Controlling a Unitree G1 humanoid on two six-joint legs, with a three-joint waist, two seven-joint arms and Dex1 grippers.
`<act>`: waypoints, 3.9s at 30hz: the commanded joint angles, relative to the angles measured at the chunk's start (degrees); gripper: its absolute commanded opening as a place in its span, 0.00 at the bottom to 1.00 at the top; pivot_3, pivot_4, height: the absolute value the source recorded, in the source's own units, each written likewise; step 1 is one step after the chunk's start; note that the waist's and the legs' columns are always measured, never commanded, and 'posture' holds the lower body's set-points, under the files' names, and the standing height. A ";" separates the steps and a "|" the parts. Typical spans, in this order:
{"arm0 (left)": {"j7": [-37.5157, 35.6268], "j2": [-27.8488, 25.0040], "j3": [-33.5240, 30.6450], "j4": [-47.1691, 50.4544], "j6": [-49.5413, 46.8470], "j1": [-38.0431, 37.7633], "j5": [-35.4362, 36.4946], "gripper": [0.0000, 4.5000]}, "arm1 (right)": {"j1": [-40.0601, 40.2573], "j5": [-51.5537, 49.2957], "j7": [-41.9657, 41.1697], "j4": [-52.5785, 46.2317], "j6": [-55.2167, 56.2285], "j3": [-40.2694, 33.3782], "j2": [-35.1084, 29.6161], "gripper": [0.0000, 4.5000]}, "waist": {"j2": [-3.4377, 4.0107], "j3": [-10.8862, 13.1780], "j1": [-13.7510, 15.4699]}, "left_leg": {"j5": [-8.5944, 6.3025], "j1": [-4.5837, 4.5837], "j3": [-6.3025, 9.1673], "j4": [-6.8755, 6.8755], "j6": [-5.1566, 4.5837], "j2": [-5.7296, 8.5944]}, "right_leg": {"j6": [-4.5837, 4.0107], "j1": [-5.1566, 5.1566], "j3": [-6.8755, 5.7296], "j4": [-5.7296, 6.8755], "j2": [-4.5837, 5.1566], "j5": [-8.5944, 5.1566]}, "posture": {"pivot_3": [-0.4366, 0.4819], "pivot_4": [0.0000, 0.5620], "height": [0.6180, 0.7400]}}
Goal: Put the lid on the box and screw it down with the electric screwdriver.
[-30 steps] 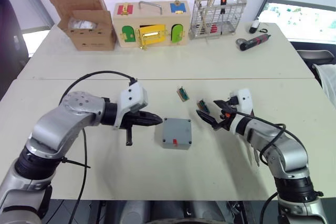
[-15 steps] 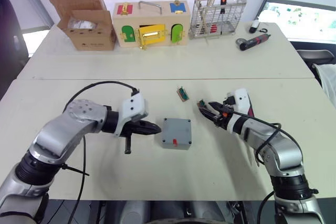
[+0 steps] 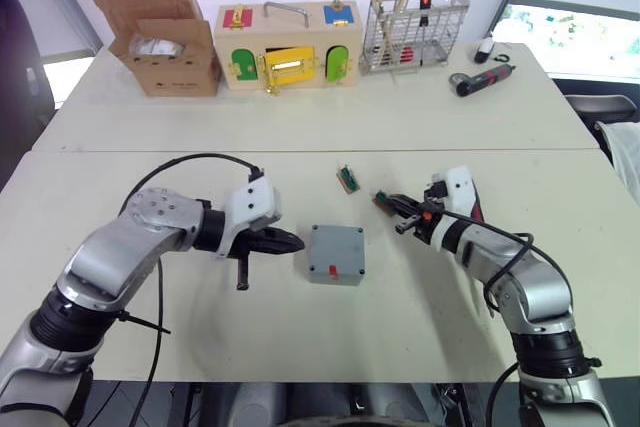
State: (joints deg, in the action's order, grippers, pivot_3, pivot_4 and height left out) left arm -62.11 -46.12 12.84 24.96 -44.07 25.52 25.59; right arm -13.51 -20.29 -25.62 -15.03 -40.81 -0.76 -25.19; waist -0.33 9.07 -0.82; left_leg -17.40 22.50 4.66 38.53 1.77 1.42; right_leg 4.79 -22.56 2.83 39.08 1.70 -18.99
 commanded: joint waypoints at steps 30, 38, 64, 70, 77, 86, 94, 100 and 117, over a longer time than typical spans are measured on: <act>-4.30 -3.37 -4.32 -5.77 2.63 2.86 1.37 0.00 | 3.35 -14.17 -8.81 -21.82 -6.51 -0.05 -8.04 0.01 | 0.01 0.01 -0.01 | 0.01 -0.02 0.00 -0.18 0.01 0.00 | 0.00 -0.03 0.00 -0.07 0.01 0.00 | 0.48 0.27 1.00; -3.27 -3.32 -4.39 -3.75 1.60 1.98 2.46 0.00 | 4.91 -13.69 -9.92 -21.09 -5.79 0.85 -9.72 0.01 | 0.01 0.01 0.03 | 0.02 -0.02 0.00 -0.18 0.02 0.00 | 0.00 -0.03 0.00 -0.08 0.02 0.00 | 0.48 0.27 1.00; -3.40 -2.86 -4.22 -0.23 -1.85 4.26 7.06 0.00 | 4.20 -9.92 -9.66 -17.97 -3.46 4.38 -9.42 0.06 | 0.01 0.01 0.07 | 0.03 -0.02 0.00 -0.18 0.05 0.00 | 0.00 -0.03 0.00 -0.07 0.01 0.00 | 0.48 0.27 1.00; -3.22 -2.09 -4.48 -0.45 -2.25 4.80 8.43 0.00 | 3.53 -12.09 -10.68 -19.87 -4.98 1.91 -10.77 0.63 | 0.01 0.01 0.05 | 0.04 -0.02 0.00 -0.18 0.06 0.00 | 0.00 -0.03 0.00 -0.07 0.01 0.00 | 0.48 0.27 1.00; -4.37 0.19 -2.81 -1.67 -0.34 6.44 8.39 0.00 | -2.28 -21.06 -10.57 -21.30 -12.32 -8.68 -15.20 1.00 | 0.01 0.01 0.10 | 0.04 -0.02 0.00 -0.17 0.06 0.00 | 0.00 -0.02 0.00 -0.07 0.02 0.00 | 0.48 0.27 1.00; -4.25 6.22 0.83 2.71 3.23 7.29 7.64 0.00 | -10.61 -28.37 -5.34 -10.78 -39.84 -17.31 -34.57 1.00 | 0.01 0.02 0.14 | 0.04 -0.01 -0.04 -0.27 0.05 0.00 | 0.00 0.00 0.02 -0.18 0.05 0.00 | 0.48 0.27 1.00; -1.23 8.86 5.01 5.33 6.56 3.55 4.05 0.00 | -14.62 -37.17 -0.50 4.26 -51.69 -8.01 -43.52 1.00 | 0.05 0.01 0.14 | 0.04 -0.02 -0.13 -0.27 0.05 -0.02 | -0.01 -0.02 0.09 -0.17 0.03 0.00 | 0.48 0.27 1.00; 2.40 12.43 6.85 7.14 6.41 2.21 3.55 0.00 | -23.96 -45.59 -1.56 15.76 -51.69 7.80 -51.13 1.00 | 0.05 0.04 0.18 | 0.04 -0.03 -0.18 -0.26 0.04 -0.02 | -0.01 -0.02 0.12 -0.21 0.02 0.00 | 0.48 0.27 1.00; 14.51 13.91 3.58 15.00 -0.62 -3.69 6.91 0.00 | -43.41 -40.78 -5.76 33.10 -51.69 35.34 -42.78 1.00 | 0.05 0.05 0.45 | 0.03 0.09 -0.18 -0.28 0.03 -0.02 | -0.01 -0.14 0.11 -0.26 0.03 0.00 | 0.48 0.27 1.00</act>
State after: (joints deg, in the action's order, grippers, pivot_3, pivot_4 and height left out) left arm -48.12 -32.00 18.17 37.71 -44.54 22.05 31.32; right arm -55.56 -62.59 -30.69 18.18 -92.21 34.33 -67.48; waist -0.27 9.11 -0.37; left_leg -17.38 22.63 4.49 38.26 1.80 1.40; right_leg 4.78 -22.72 2.94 38.81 1.73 -18.98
